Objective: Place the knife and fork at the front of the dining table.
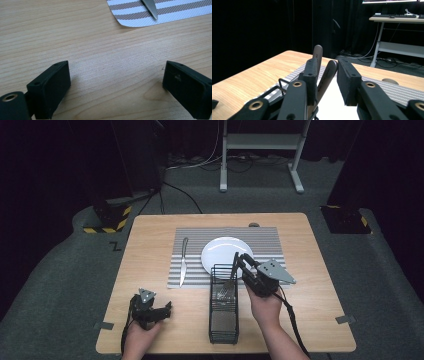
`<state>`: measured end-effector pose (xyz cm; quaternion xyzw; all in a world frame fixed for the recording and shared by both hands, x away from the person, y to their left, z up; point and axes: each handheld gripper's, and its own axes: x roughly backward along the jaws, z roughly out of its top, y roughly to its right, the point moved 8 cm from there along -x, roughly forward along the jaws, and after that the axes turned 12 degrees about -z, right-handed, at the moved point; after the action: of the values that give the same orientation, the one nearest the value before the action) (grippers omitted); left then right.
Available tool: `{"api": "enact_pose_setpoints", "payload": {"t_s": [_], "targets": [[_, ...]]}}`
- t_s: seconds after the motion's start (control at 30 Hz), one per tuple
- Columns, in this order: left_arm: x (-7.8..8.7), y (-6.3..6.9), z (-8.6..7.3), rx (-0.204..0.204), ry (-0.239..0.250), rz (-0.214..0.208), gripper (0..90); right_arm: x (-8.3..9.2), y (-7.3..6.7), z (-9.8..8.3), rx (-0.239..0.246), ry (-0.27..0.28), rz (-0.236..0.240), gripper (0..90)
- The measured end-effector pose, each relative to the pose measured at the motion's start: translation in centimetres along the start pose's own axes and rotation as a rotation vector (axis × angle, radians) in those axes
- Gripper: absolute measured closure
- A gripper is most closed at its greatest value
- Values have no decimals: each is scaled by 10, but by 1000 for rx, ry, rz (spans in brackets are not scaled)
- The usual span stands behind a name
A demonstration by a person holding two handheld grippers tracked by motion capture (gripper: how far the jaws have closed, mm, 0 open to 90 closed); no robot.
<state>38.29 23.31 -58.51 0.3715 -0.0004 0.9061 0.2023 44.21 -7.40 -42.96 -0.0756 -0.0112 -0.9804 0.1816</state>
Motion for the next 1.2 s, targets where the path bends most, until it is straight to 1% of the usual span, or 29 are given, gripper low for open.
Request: {"api": "enact_pose_setpoints", "payload": {"t_s": [0.1,0.17,0.37,0.53,0.6,0.63,0.73,0.9,1.03,1.13,1.2], "targets": [[0,0,0,0,1,-1,79,-2,0,-1,-4,-1,-8,757],[0,0,0,0,0,-1,79,-1,1,-1,-17,-1,-6,774],[0,0,0,-1,1,-1,80,3,-1,0,-47,5,27,797],[0,0,0,-1,1,-1,80,7,-5,2,-46,20,41,808],[0,0,0,0,0,-2,80,10,-7,3,-39,30,48,826],[0,0,0,-1,1,-1,80,10,-8,3,-45,27,55,826],[0,0,0,0,1,-2,80,10,-9,3,-44,35,54,827],[0,0,0,0,1,-2,80,6,-8,1,-55,26,45,808],[0,0,0,-3,0,0,81,4,-7,-1,-65,20,46,814],[0,0,0,-2,0,-1,81,4,-7,-2,-76,16,59,827],[0,0,0,-2,0,0,81,5,-9,0,-88,16,79,840]]}}
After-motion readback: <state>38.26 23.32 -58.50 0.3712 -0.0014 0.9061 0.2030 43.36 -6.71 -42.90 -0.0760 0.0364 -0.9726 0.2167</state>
